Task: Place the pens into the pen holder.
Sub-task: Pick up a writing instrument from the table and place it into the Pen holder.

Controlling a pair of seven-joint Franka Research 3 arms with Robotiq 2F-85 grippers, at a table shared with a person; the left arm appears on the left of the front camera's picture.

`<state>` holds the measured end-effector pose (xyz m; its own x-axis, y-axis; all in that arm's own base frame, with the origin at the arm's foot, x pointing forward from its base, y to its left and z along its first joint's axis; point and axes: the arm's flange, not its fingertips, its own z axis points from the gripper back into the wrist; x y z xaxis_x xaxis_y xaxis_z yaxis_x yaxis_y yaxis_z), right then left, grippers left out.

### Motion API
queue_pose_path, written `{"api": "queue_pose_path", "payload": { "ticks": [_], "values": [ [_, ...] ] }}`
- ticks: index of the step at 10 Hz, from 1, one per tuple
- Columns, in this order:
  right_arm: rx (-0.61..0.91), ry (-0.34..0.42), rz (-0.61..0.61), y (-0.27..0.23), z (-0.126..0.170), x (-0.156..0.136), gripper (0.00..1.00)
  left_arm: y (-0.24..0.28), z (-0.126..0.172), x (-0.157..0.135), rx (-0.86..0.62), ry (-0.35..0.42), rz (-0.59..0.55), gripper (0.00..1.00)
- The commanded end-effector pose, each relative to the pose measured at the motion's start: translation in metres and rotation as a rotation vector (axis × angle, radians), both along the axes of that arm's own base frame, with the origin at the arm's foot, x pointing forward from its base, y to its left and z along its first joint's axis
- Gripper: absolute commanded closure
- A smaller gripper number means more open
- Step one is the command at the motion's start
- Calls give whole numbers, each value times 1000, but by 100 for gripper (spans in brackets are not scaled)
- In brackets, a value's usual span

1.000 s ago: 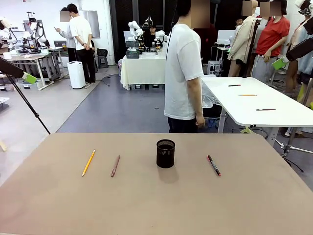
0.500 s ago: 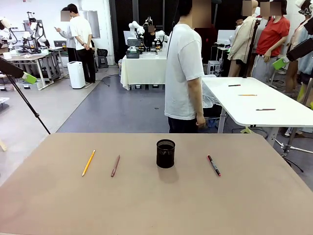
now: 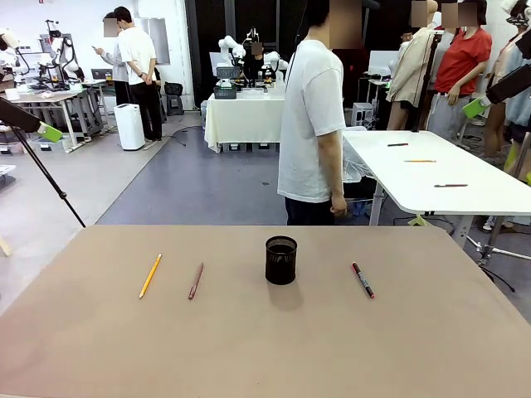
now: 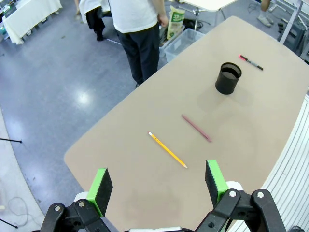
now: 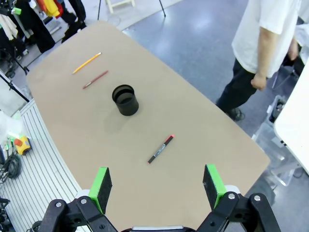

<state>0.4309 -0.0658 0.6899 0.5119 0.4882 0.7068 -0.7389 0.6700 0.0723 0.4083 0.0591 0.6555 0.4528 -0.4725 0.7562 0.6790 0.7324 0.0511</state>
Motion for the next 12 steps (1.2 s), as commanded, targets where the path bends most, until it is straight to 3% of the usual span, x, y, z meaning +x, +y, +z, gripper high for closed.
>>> {"api": "queue_pose_path", "payload": {
  "ticks": [1, 2, 5, 8, 11, 12],
  "values": [
    [0, 0, 0, 0, 0, 0, 0, 0, 1, -2, 5, -3, -5, 0],
    [21, 113, -46, 19, -8, -11, 0, 0, 1, -2, 5, -3, -5, 0],
    [-142, 184, -213, 83, -39, -9, 0, 0, 1, -2, 5, -3, -5, 0],
    [-384, 247, -370, 141, -99, 17, 0, 0, 1, -2, 5, -3, -5, 0],
    [-404, 343, -447, 163, -142, 40, 0, 0, 1, -2, 5, -3, -5, 0],
    [-354, 408, -443, 168, -152, 42, 0, 0, 1, -2, 5, -3, -5, 0]
  ]
}}
